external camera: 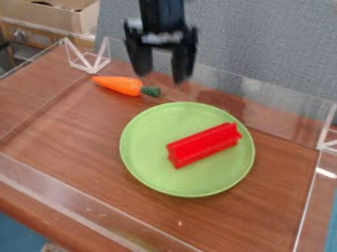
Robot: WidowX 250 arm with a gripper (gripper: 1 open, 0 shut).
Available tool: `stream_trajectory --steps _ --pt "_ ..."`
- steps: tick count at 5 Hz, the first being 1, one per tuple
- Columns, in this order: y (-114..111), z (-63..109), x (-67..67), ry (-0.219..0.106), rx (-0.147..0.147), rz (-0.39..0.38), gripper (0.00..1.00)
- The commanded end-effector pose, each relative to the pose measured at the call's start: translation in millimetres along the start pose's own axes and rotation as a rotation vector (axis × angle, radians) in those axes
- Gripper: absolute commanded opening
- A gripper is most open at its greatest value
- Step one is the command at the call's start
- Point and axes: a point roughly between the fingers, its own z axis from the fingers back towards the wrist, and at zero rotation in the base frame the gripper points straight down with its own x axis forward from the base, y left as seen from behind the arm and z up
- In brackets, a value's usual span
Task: Put the red object on the green plate
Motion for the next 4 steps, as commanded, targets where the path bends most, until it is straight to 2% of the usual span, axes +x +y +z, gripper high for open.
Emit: stream_trajectory --steps 1,3,4 --pt "-7.4 18.9 4.7 -0.038 0.021 -0.161 1.0" --pt "-34.3 -13.8 14.8 -0.002 0.026 -0.218 1.0" --pt "-57.8 -27.8 10.2 0.001 0.045 -0.198 1.0"
